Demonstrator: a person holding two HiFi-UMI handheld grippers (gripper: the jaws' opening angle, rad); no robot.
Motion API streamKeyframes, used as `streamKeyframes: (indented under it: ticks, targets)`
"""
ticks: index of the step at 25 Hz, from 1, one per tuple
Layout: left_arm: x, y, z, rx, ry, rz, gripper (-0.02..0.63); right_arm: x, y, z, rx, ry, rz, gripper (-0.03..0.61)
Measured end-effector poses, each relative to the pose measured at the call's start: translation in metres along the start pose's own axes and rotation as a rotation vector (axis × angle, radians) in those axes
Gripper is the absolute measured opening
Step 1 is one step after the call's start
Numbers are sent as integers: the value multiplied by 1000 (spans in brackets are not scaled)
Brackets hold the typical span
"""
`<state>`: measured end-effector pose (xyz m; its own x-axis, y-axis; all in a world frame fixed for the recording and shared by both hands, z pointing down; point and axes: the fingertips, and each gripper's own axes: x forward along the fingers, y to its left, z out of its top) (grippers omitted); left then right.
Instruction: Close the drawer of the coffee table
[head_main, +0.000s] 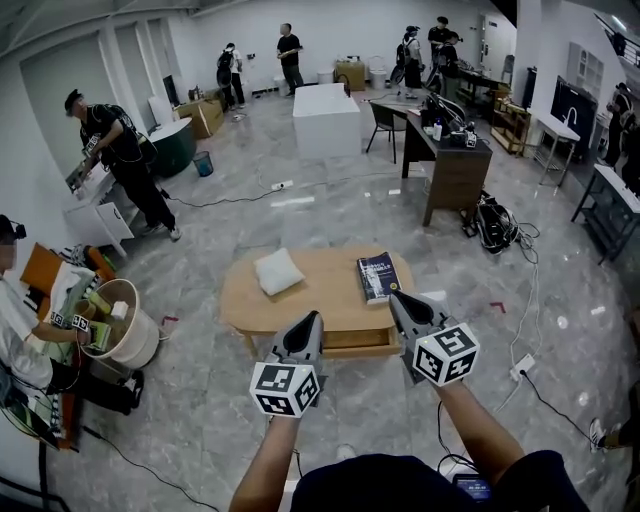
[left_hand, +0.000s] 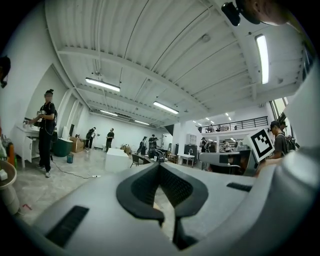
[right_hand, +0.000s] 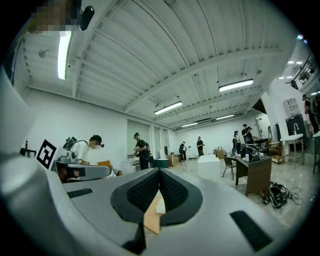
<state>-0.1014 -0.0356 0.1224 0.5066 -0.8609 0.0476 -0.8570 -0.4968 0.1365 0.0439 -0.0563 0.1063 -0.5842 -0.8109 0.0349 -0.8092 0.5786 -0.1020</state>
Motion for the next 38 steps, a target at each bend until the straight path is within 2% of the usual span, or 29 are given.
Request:
streamKeyframes:
  ticks: [9,17,22,25,38]
  targets:
    - [10,45,-8,-47,-12,-5,2,31,2,-13,-2,28,-17,14]
    - [19,46,-29,-72,35,-38,1,39,-2,-32,16,69,-42,14]
    - [26,49,-41,-90,52,-31,2,44,4,-36,-2,59,29,14]
    - [36,49,-44,-97,54,-22,2,51,-2,-38,-12,70,41,14]
    - [102,53,-44,-102,50,40,0,97,-61,-29,-27,81,118,14]
